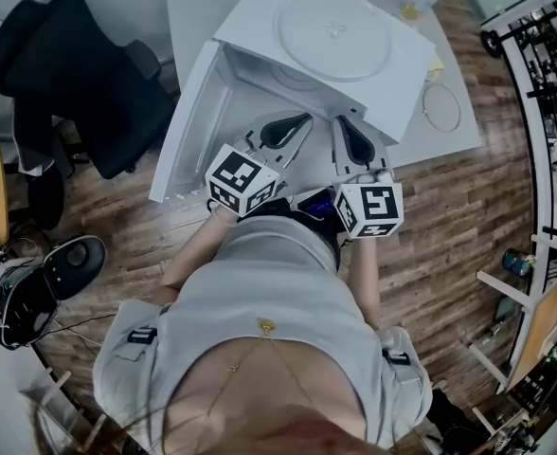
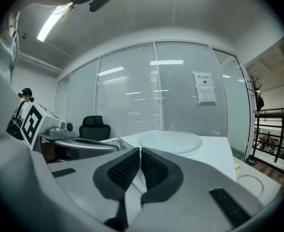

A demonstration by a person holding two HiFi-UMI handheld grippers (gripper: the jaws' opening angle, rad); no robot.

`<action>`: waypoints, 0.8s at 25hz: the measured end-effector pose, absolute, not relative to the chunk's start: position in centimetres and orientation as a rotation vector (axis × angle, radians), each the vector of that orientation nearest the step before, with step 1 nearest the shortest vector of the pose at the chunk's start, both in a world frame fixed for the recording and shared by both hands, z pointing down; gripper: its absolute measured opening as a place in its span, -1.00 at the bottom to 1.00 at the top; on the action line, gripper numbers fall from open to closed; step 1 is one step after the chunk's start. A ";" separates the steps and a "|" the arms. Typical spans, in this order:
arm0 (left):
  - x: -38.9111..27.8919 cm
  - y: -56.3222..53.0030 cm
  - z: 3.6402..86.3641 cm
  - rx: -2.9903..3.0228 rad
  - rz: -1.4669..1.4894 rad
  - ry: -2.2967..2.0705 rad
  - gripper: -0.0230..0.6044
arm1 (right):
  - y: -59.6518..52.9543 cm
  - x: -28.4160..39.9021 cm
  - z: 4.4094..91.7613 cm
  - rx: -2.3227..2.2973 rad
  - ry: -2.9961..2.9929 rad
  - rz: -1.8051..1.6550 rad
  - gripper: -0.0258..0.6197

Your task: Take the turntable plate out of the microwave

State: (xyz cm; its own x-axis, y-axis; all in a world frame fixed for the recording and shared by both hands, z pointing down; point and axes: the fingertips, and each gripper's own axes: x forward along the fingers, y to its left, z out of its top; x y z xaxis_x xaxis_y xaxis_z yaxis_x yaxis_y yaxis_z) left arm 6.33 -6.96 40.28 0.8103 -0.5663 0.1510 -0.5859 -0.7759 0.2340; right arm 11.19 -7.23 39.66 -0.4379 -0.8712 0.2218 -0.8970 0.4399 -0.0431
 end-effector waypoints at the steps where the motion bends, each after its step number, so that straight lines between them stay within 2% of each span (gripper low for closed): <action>1: 6.5 -6.8 40.1 2.732 0.105 -0.890 -0.82 | -7.0 11.1 39.5 1.554 -2.531 0.221 -0.85; 20: 5.2 -6.1 30.5 2.915 -0.152 -0.937 -0.82 | -6.1 9.2 30.5 1.580 -2.782 -0.067 -0.86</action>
State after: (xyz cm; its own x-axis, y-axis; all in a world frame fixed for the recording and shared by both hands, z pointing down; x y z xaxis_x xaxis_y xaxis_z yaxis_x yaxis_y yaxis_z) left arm 5.19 -6.13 30.51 0.8085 -0.5841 -0.0713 -0.5767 -0.8106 0.1020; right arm 9.20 -6.12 30.50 -0.5113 -0.8564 -0.0714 -0.8589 0.5121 0.0076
